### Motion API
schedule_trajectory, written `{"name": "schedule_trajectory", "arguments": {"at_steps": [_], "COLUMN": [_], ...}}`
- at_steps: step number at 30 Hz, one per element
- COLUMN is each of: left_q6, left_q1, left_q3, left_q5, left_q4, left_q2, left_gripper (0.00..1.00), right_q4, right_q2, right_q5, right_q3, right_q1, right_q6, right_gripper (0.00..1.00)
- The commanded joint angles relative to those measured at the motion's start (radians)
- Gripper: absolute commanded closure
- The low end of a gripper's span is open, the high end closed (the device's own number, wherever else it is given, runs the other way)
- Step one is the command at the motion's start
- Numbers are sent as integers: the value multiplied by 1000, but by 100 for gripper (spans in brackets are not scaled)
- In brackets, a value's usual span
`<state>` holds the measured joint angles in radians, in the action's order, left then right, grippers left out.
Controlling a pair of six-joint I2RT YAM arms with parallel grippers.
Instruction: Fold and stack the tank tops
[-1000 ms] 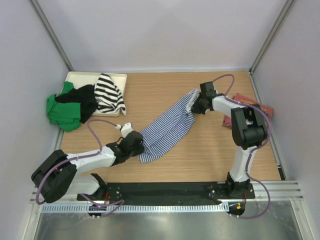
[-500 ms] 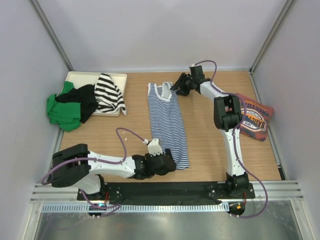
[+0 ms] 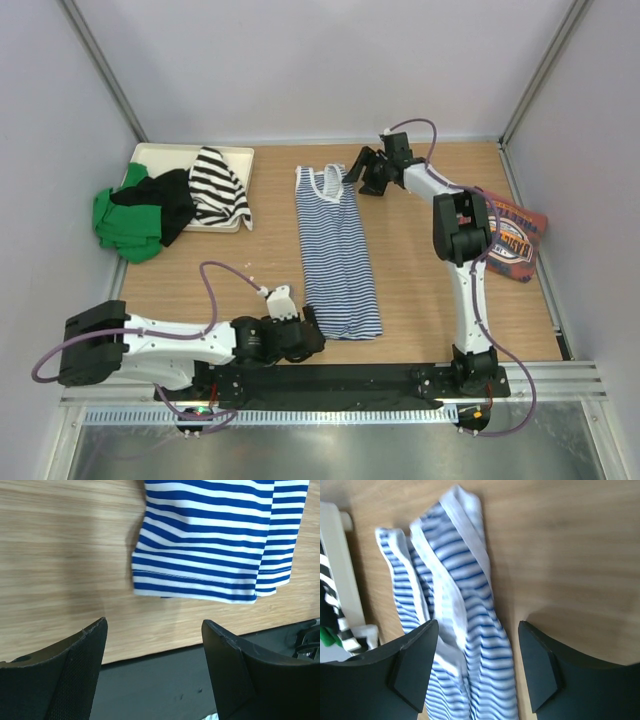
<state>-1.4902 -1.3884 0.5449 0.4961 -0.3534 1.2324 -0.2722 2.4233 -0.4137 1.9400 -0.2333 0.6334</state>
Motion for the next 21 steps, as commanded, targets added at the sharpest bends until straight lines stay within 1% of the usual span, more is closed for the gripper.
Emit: {"name": "schedule_trajectory", "arguments": {"at_steps": [1, 2, 3, 5, 6, 7, 8, 9, 10, 11, 12, 13, 14, 15, 16, 17, 19, 21], "left_q6": [-5, 5, 33, 68, 89, 135, 157, 185, 206, 243, 261, 280, 315, 329, 347, 360, 386, 410], "left_q1": [-6, -4, 2, 41, 60, 112, 142, 173, 233, 258, 279, 314, 333, 353, 389, 405, 448, 471], "left_q3": [-13, -14, -13, -13, -16, -32, -45, -68, -75, -80, -76, -69, -62, -42, -34, -30, -17, -4], "left_q5": [70, 79, 87, 76, 61, 44, -5, -28, -53, -65, -74, -74, -77, -106, -125, -151, -213, -237], "left_q4": [-145, -160, -186, -190, -156, -132, -102, -38, -15, -1, 22, 30, 34, 42, 51, 65, 111, 145], "left_q2": [-91, -115, -128, -151, -158, -168, -177, -194, -203, -211, -220, -220, -218, -209, -194, -180, -145, -126], "left_gripper": [23, 23, 23, 24, 25, 25, 25, 26, 27, 27, 27, 27, 27, 27, 27, 28, 29, 29], "right_q4": [-41, -38, -42, -32, -29, -38, -39, -36, -22, -6, 28, 43, 54, 67, 79, 82, 84, 84], "right_q2": [-179, -223, -303, -396, -436, -517, -552, -594, -671, -716, -752, -826, -858, -889, -921, -973, -1024, -1085], "right_q5": [72, 97, 110, 128, 136, 141, 145, 153, 153, 145, 121, 106, 95, 84, 63, 55, 32, 26], "right_q3": [-139, -185, -272, -375, -476, -524, -573, -678, -737, -797, -910, -962, -1010, -1095, -1133, -1168, -1253, -1312], "right_q1": [3, 2, 0, -1, -8, -11, -17, -20, -23, -23, -23, -26, -29, -35, -46, -55, -67, -87], "right_q6": [-81, -86, -87, -93, -93, -95, -104, -109, -107, -103, -98, -95, -92, -89, -87, -87, -86, -80], "right_gripper": [28, 27, 27, 27, 28, 29, 30, 34, 36, 37, 38, 38, 38, 38, 38, 38, 38, 38]}}
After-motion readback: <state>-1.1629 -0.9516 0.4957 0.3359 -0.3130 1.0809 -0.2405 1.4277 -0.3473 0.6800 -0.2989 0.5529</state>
